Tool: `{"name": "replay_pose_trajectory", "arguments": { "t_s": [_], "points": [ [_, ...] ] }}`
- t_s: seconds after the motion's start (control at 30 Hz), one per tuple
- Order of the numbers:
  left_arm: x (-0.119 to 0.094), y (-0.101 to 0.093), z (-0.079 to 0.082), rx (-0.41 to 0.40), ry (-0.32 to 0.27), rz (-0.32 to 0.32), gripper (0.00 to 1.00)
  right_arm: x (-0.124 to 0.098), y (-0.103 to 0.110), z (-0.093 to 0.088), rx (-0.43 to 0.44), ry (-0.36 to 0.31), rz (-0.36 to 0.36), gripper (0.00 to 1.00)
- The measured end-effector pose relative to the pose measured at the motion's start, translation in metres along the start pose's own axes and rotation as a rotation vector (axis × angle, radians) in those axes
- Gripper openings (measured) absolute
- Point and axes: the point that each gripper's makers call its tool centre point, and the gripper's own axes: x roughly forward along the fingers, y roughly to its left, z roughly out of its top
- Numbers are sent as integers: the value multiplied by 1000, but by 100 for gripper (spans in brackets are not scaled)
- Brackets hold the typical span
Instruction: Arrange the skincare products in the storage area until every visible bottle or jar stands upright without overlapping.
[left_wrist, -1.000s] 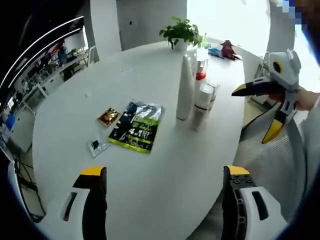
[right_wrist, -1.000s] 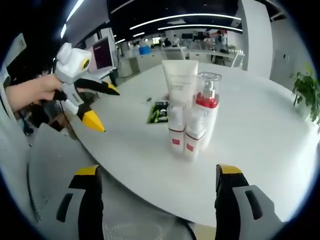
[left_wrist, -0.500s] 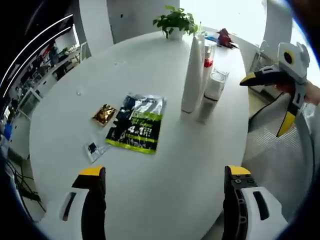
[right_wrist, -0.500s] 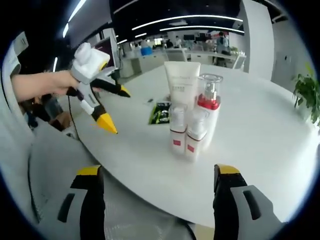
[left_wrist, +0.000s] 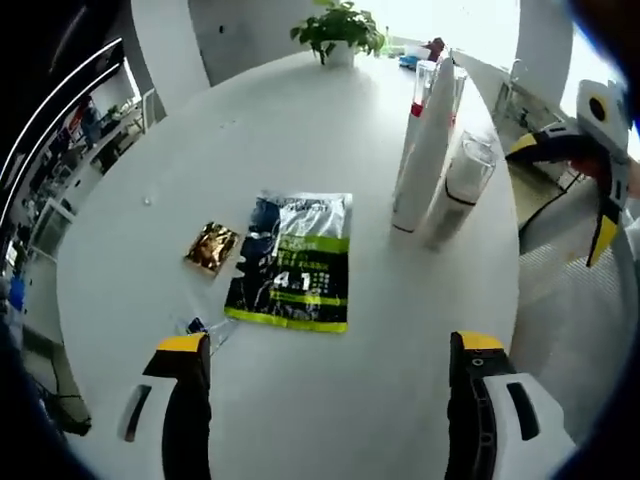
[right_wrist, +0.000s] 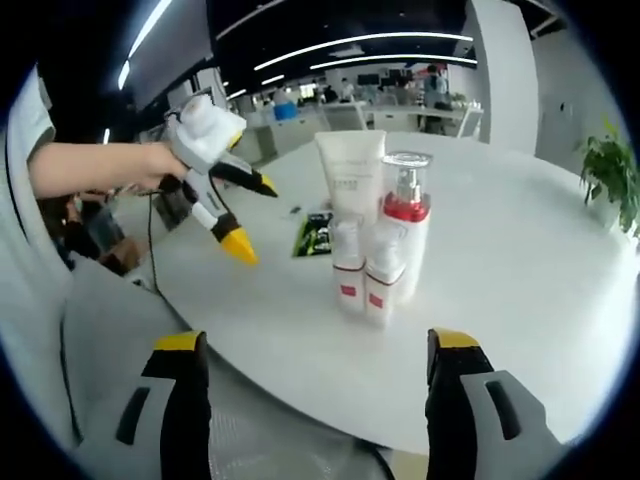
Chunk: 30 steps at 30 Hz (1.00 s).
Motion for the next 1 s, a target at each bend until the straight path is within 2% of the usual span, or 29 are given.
{"name": "replay_pose_trajectory", "arguments": {
  "t_s": [0.57,0.77,1.0],
  "points": [
    [36,21,16,73,52,-52,95,1,-2,-2,23,10,-1,89],
    [42,22,20,102,71,-70,94,1,-2,-3,29,13,-2,89],
    [61,23,26,105,98,-105,94,3,-2,-5,32,18,-1,88]
  ]
}}
